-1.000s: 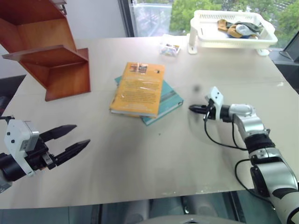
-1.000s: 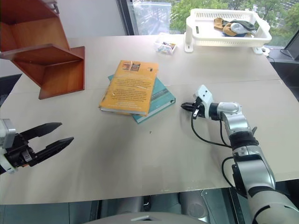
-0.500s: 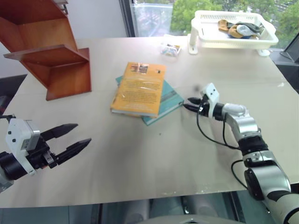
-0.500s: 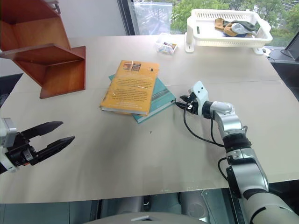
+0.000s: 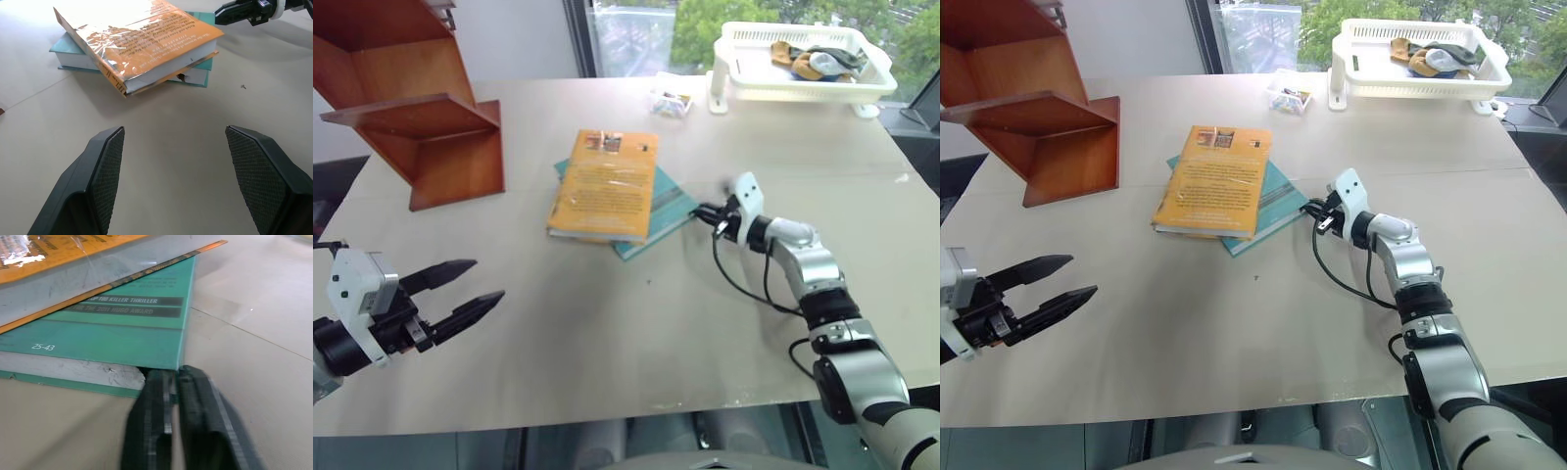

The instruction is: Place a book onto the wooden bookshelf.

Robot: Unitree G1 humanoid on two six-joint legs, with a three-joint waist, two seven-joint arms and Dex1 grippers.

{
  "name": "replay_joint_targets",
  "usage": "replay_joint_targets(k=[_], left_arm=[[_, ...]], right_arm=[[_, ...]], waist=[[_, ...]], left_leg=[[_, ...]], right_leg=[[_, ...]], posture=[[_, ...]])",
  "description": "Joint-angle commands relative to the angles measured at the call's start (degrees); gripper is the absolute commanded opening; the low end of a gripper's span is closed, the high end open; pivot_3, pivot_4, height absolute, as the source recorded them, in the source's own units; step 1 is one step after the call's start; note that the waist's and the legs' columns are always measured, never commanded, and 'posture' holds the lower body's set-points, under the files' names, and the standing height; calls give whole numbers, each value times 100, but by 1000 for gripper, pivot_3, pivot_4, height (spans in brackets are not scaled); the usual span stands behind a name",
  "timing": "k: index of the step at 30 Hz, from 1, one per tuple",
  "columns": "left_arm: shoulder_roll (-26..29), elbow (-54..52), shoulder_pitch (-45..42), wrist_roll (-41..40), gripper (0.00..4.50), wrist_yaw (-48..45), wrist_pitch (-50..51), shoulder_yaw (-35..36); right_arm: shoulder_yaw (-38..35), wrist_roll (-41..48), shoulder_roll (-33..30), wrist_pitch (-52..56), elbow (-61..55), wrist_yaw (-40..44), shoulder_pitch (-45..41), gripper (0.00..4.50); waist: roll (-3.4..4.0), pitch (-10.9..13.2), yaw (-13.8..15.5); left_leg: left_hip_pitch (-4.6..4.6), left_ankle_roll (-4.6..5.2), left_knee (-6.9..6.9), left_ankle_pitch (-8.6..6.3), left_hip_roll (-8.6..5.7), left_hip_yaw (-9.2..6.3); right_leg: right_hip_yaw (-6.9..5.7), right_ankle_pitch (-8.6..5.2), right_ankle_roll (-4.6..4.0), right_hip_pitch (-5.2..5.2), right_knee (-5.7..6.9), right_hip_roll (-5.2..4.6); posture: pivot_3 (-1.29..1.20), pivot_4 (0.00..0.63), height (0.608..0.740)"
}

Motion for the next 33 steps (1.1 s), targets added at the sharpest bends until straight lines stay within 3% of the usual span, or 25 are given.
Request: replay_joint_targets(k=[1, 9, 17, 28, 33], left_arm=[[39, 6, 5, 17, 3478, -19, -112, 76], [52, 52, -29, 40, 3478, -36, -146, 35], [61, 39, 1, 36, 3478, -44, -138, 37], [174, 147, -107, 43, 3478, -100, -151, -43], [239, 269, -250, 80, 3478, -140, -177, -147]], right_arm=[[-136, 134, 7, -82, -294, -62, 32, 31], [-86, 193, -75, 72, -597, 12, 125, 31], [-68, 649, -374, 1130, -2099, 290, 939, 31], [-639, 1836, -1793, 2649, -4139, 942, 2508, 31], [-897, 2145, -2584, 2762, -4286, 1443, 2988, 31]], waist=[[0, 0, 0], [0, 0, 5], [0, 0, 101], [-3, -2, 175], [-5, -2, 209]], left_leg=[[0, 0, 0, 0, 0, 0], [0, 0, 0, 0, 0, 0], [-1, 0, -1, 0, 1, -2], [-13, 0, 3, 0, -3, -13], [-16, 1, 3, 0, -3, -11]], right_leg=[[0, 0, 0, 0, 0, 0], [0, 0, 0, 0, 0, 0], [-1, 0, 0, 0, -1, -2], [-12, -1, -1, -1, -6, -3], [-11, -1, 0, -1, -11, -1]], posture=[[0, 150, 740], [0, 150, 740], [0, 150, 740], [0, 150, 740], [0, 150, 740]])
